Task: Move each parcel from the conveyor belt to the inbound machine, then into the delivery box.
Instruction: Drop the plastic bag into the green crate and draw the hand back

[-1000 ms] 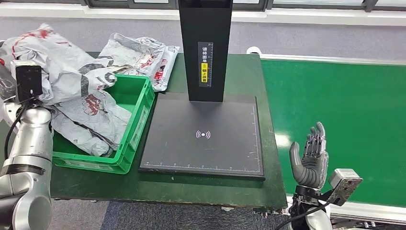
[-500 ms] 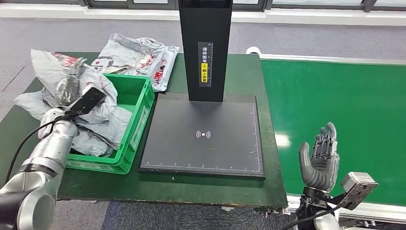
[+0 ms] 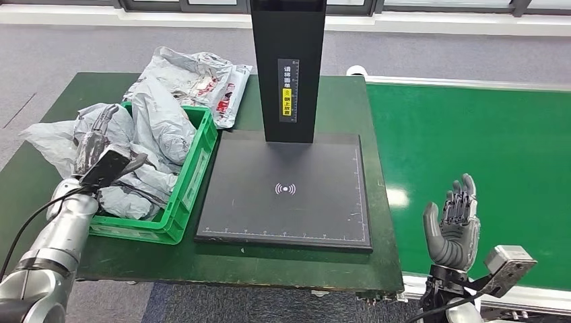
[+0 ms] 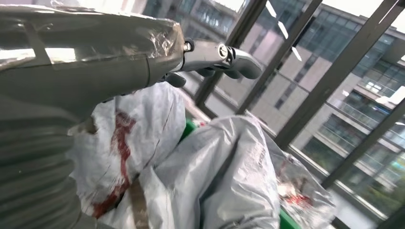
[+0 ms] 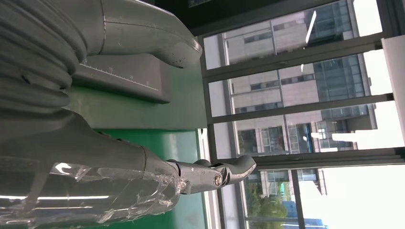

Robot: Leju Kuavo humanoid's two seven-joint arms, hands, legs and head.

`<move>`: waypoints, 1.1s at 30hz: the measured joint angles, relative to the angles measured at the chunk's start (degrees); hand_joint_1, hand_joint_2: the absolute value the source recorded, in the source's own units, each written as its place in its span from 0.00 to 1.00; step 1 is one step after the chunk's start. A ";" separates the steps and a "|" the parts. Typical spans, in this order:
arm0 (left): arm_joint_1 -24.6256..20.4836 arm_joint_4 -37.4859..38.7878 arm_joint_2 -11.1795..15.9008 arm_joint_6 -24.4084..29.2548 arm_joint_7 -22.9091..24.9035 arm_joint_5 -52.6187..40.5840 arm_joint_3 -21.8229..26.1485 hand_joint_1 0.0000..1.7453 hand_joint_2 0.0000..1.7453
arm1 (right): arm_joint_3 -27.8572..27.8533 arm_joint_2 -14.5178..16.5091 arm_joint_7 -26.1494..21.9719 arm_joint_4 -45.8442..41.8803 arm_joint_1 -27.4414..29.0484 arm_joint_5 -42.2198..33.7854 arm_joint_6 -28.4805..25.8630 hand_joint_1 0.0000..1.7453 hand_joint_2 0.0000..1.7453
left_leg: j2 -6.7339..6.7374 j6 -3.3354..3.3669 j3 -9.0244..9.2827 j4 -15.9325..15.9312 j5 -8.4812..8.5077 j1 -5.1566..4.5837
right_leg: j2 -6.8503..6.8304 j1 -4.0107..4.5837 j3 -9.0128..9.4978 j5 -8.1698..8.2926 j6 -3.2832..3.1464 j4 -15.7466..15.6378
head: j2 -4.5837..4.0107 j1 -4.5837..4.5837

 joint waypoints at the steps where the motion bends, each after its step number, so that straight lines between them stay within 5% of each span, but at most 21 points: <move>1: 1.05 -1.75 0.19 -1.46 -0.09 1.80 0.19 0.00 1.00 | 0.00 -0.02 0.01 0.08 -0.06 0.04 0.05 0.00 1.00 | -0.01 0.00 0.00 0.00 0.00 0.00 | -0.01 0.00 0.00 0.00 0.00 0.00 | 0.00 -0.01; 5: 3.72 -7.17 0.34 -6.10 -0.18 6.71 0.83 0.00 1.00 | 0.00 -0.10 0.03 0.21 -0.11 0.18 0.27 0.00 1.00 | -0.06 0.01 -0.02 0.00 0.00 0.00 | -0.06 -0.02 0.02 0.00 0.00 -0.01 | 0.00 0.01; 15: 5.29 -12.30 0.15 -8.15 -0.18 8.93 1.50 0.00 1.00 | -0.01 -0.10 0.00 0.23 -0.11 0.79 0.38 0.00 1.00 | -0.07 0.01 -0.01 0.01 0.01 -0.01 | -0.07 -0.02 0.02 0.01 0.02 -0.02 | 0.00 -0.01; 19: 5.49 -14.44 -1.99 -10.57 -0.18 14.04 2.03 0.00 1.00 | 0.75 -0.28 -0.95 0.37 -0.43 4.08 0.03 0.00 0.00 | -0.13 0.01 -0.02 0.01 0.01 -0.01 | -0.12 -0.03 0.03 0.01 0.02 -0.02 | 0.00 -0.01; 20: 5.55 -15.09 -2.91 -10.83 -0.18 15.26 2.06 0.00 1.00 | 1.33 -0.40 -1.36 0.62 -0.80 4.70 -0.26 0.00 0.00 | -0.14 0.01 -0.02 0.01 0.01 -0.01 | -0.14 -0.03 0.04 0.02 0.02 -0.02 | 0.00 0.00; 24: 5.51 -17.12 -7.37 -9.23 -0.10 18.80 0.41 0.00 1.00 | 5.28 -0.57 -2.12 3.38 -4.45 6.09 -2.66 0.00 1.00 | -0.12 0.04 -0.01 0.03 0.03 -0.02 | -0.12 -0.09 0.02 0.08 0.09 -0.04 | 0.00 0.00; 32: 3.11 -15.56 -17.23 -3.99 1.50 23.20 -9.42 0.00 1.00 | 14.59 0.20 -2.87 12.68 -15.15 8.95 -9.52 0.00 1.00 | -0.15 0.20 -0.03 0.07 0.16 -0.04 | -0.16 -0.15 0.06 0.25 0.17 -0.05 | 0.00 0.00; 33: 2.69 -14.95 -18.30 -3.16 1.18 23.20 -10.46 0.00 1.00 | 15.56 0.44 -3.10 13.66 -16.05 9.91 -10.45 0.00 0.75 | -0.15 0.19 -0.03 0.07 0.16 -0.05 | -0.16 -0.15 0.05 0.26 0.17 -0.05 | 0.00 0.00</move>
